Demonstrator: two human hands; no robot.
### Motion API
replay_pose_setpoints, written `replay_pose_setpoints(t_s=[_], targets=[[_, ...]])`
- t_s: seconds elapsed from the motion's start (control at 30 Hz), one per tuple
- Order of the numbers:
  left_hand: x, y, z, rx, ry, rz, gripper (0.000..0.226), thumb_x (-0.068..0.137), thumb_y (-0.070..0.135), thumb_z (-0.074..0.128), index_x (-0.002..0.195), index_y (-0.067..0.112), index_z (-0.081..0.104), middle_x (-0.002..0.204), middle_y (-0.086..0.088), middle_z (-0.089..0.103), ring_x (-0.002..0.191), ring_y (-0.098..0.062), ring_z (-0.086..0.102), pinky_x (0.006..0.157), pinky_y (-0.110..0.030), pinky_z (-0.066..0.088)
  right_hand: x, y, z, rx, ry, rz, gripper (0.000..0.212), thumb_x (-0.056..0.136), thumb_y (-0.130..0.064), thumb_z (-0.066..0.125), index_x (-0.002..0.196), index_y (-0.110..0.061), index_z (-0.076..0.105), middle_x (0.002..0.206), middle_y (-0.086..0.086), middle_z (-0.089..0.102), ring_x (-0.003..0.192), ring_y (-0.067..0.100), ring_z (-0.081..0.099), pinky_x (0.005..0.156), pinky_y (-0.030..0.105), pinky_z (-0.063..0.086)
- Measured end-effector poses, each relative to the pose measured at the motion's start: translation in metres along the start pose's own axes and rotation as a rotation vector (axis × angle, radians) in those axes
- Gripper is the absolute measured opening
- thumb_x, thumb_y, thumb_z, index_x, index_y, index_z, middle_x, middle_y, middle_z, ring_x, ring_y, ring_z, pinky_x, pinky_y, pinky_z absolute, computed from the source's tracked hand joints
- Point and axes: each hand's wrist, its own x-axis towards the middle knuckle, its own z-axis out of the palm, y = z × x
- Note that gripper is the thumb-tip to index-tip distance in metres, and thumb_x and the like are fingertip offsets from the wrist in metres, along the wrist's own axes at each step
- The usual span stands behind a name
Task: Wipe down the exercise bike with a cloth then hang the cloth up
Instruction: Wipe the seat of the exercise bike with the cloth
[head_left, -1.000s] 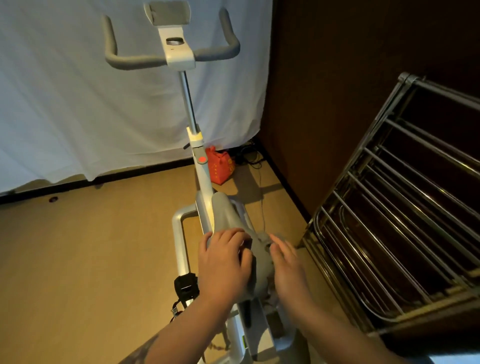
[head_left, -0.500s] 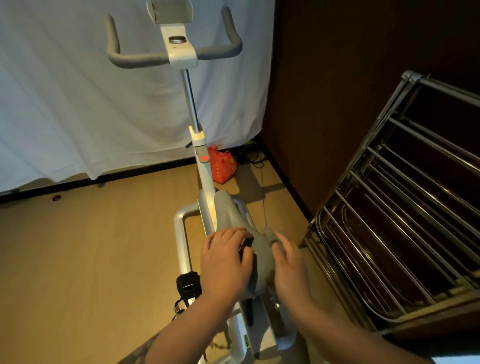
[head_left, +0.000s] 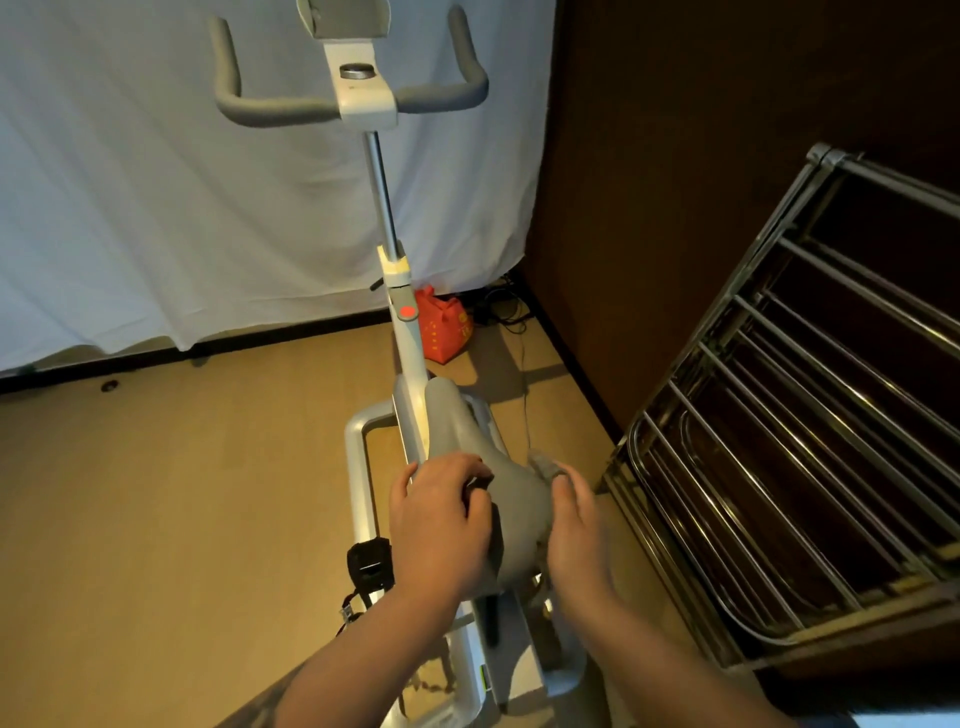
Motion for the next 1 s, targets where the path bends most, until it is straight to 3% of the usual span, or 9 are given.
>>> replay_pose_setpoints(t_s=[0.07, 0.27, 0.37, 0.47, 0.53, 0.67, 0.73, 0.87, 1.0], targets=[[-0.001, -0.001, -0.001, 0.000, 0.002, 0.003, 0.024, 0.086, 0.014, 0.055, 0.093, 0.036, 0.061, 0.099, 0.024, 0.061, 0.096, 0.011, 0.046, 0.109, -0.043, 0.032, 0.005, 0.004, 0.001, 0.160, 0.035, 0.156, 0.035, 0.102, -0.044, 0.032, 0.133, -0.033, 0.045, 0.127, 0.008, 0.055, 0.106, 0.026, 0.059, 0.089, 0.049, 0.052], [0.000, 0.000, 0.000, 0.015, 0.007, 0.006, 0.022, 0.085, 0.015, 0.055, 0.093, 0.034, 0.063, 0.100, 0.022, 0.063, 0.099, 0.005, 0.052, 0.108, -0.043, 0.033, -0.021, 0.006, 0.004, -0.093, 0.056, -0.143, 0.042, 0.104, -0.036, 0.032, 0.145, -0.036, 0.030, 0.142, -0.006, 0.033, 0.113, 0.014, 0.049, 0.070, 0.014, 0.042], [0.000, 0.002, -0.001, 0.016, 0.012, 0.005, 0.021, 0.086, 0.016, 0.054, 0.092, 0.034, 0.063, 0.098, 0.022, 0.063, 0.098, 0.007, 0.049, 0.109, -0.042, 0.033, -0.022, 0.009, 0.000, -0.287, 0.053, -0.298, 0.041, 0.102, -0.043, 0.026, 0.143, -0.044, 0.030, 0.151, -0.010, 0.028, 0.132, 0.014, 0.038, 0.088, 0.022, 0.046], [0.000, 0.002, 0.000, 0.004, 0.011, 0.001, 0.021, 0.085, 0.018, 0.051, 0.093, 0.033, 0.064, 0.096, 0.021, 0.063, 0.095, 0.007, 0.048, 0.109, -0.042, 0.032, -0.042, 0.002, 0.007, -0.615, -0.081, -0.492, 0.046, 0.096, -0.058, 0.000, 0.141, -0.057, 0.009, 0.153, -0.032, 0.000, 0.147, 0.002, -0.005, 0.120, 0.035, 0.013], [0.000, 0.002, 0.000, 0.004, 0.005, -0.012, 0.022, 0.086, 0.015, 0.054, 0.097, 0.032, 0.065, 0.097, 0.021, 0.063, 0.095, 0.007, 0.046, 0.109, -0.042, 0.032, -0.031, -0.004, 0.008, -0.749, -0.099, -0.552, 0.055, 0.091, -0.056, -0.004, 0.145, -0.053, 0.004, 0.155, -0.028, 0.004, 0.146, 0.000, -0.003, 0.122, 0.037, 0.008], [-0.001, 0.006, -0.004, 0.004, -0.014, -0.043, 0.026, 0.088, 0.013, 0.054, 0.101, 0.034, 0.064, 0.100, 0.024, 0.061, 0.095, 0.015, 0.041, 0.112, -0.040, 0.029, -0.002, -0.015, -0.003, -0.469, -0.114, -0.353, 0.036, 0.101, -0.046, 0.025, 0.136, -0.043, 0.033, 0.129, -0.010, 0.057, 0.107, 0.007, 0.058, 0.088, 0.039, 0.053], [-0.002, 0.007, -0.005, -0.033, -0.005, -0.054, 0.029, 0.088, 0.009, 0.053, 0.098, 0.035, 0.063, 0.096, 0.027, 0.058, 0.093, 0.022, 0.040, 0.111, -0.041, 0.031, -0.017, -0.007, -0.006, -0.457, -0.136, -0.355, 0.026, 0.102, -0.045, 0.024, 0.124, -0.048, 0.037, 0.141, -0.016, 0.045, 0.121, 0.003, 0.049, 0.098, 0.034, 0.048], [-0.002, 0.007, -0.006, -0.147, 0.052, -0.124, 0.039, 0.089, 0.001, 0.050, 0.094, 0.038, 0.061, 0.088, 0.031, 0.055, 0.097, 0.027, 0.038, 0.106, -0.045, 0.037, -0.039, 0.002, -0.011, -0.800, -0.218, -0.624, 0.047, 0.097, -0.048, 0.006, 0.138, -0.053, 0.029, 0.153, -0.034, -0.005, 0.142, -0.009, -0.014, 0.117, 0.028, -0.006], [-0.002, 0.004, -0.005, -0.159, 0.047, -0.113, 0.044, 0.086, -0.001, 0.049, 0.095, 0.040, 0.060, 0.091, 0.029, 0.059, 0.100, 0.004, 0.051, 0.102, -0.044, 0.039, -0.017, -0.017, -0.012, -0.815, -0.215, -0.691, 0.041, 0.102, -0.040, 0.024, 0.139, -0.045, 0.042, 0.156, -0.025, 0.013, 0.144, -0.004, 0.001, 0.121, 0.034, 0.008]])
